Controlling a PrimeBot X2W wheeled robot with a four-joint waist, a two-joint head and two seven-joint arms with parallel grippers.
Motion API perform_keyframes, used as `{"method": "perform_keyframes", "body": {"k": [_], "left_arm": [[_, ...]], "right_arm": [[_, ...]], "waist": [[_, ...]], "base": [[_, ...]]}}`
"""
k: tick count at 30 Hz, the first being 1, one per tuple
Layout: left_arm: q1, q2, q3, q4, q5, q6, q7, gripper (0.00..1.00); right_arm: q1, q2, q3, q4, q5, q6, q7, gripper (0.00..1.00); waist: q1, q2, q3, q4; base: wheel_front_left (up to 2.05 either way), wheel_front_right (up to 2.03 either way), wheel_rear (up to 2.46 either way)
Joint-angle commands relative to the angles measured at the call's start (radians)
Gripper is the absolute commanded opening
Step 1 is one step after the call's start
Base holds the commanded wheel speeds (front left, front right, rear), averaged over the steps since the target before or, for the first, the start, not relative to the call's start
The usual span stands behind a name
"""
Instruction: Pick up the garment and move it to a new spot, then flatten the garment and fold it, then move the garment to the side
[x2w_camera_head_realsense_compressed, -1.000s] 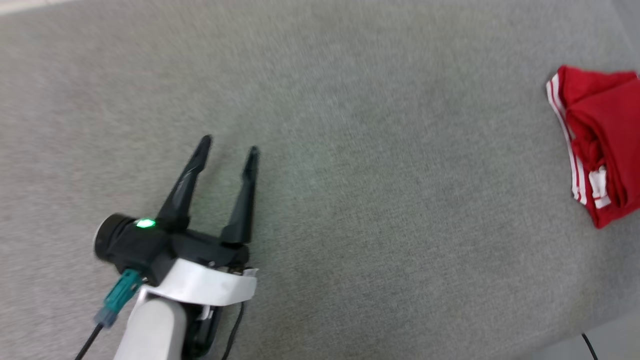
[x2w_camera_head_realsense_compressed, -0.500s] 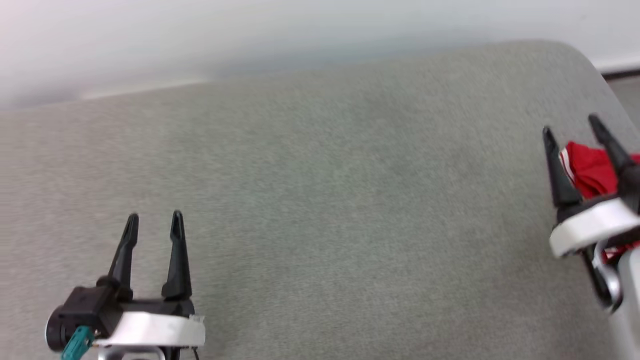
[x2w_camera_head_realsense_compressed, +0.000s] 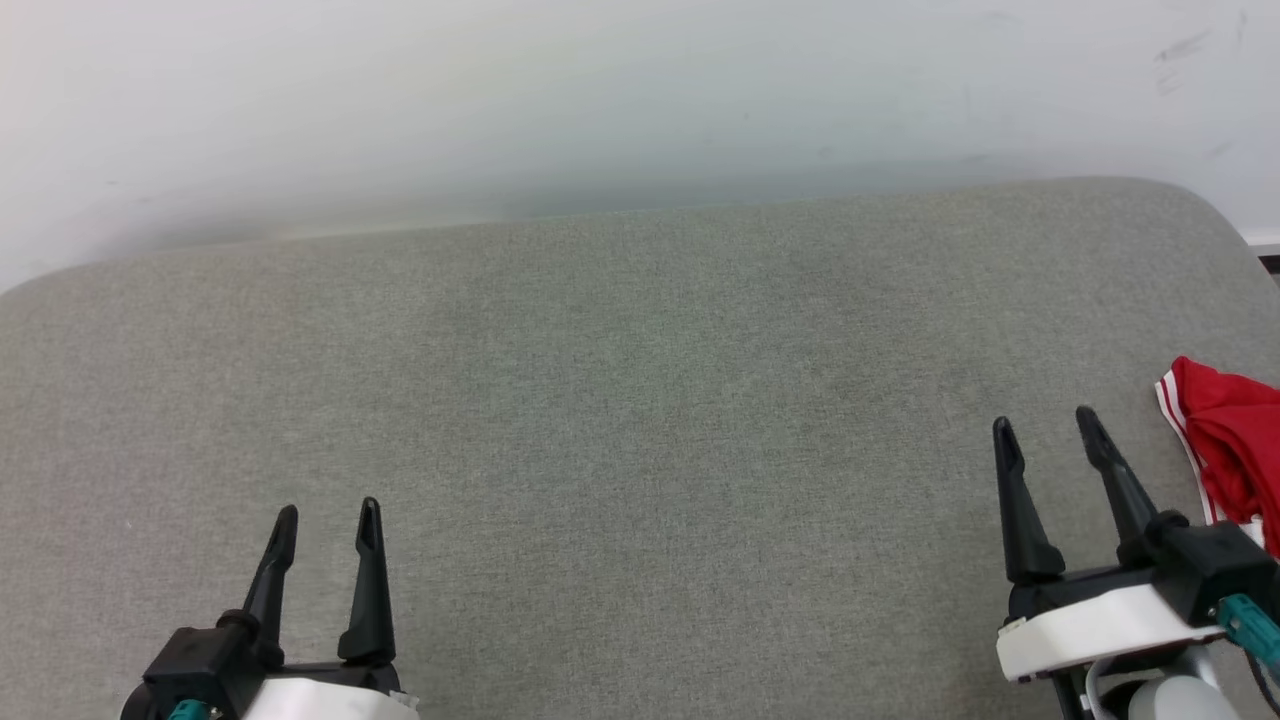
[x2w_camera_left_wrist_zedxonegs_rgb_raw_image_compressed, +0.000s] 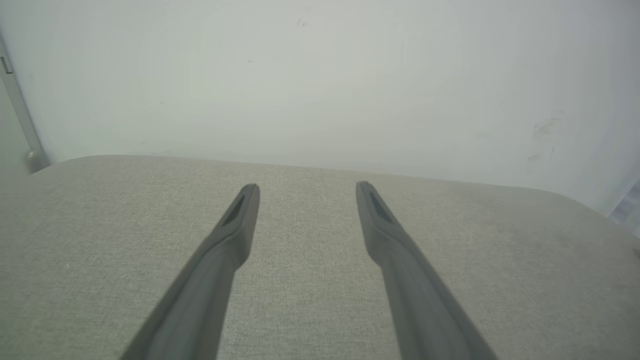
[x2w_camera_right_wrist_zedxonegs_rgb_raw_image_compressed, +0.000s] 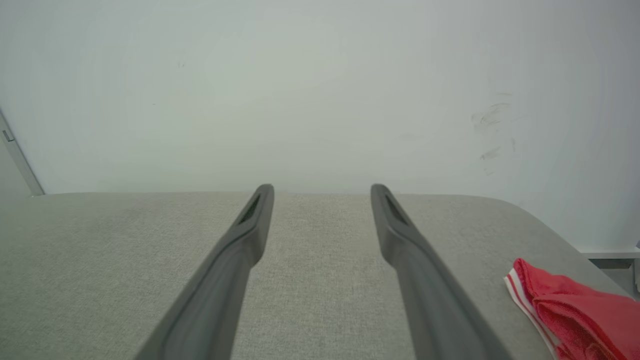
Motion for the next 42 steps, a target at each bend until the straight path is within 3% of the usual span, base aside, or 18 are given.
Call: {"method": "perform_keyframes", "body": {"k": [1, 17, 42], "left_arm": [[0.009, -0.001, -0.008, 0.004, -0.007, 0.008, -0.002, 1.0], [0.018, -0.001, -0.064, -0.003, 0.003, 0.003, -0.002, 1.0], [0.005, -0.001, -0.038, -0.009, -0.008, 0.013, -0.002, 1.0]], "right_arm": [[0.02, 0.01, -0.002, -0.004, -0.003, -0.001, -0.005, 1.0], [0.055, 0.035, 0.002, 0.01, 0.022, -0.001, -0.01, 1.0], [0.05, 0.035, 0.017, -0.002, 0.052, -0.001, -0.01, 1.0]], "waist": [[0.0001, 0.0, -0.007, 0.001], [0.0001, 0.0, -0.019, 0.003], [0.0001, 0.0, -0.005, 0.005]], "base": [[0.0, 0.0, 0.0], [0.0, 0.0, 0.0], [0.0, 0.0, 0.0]]}}
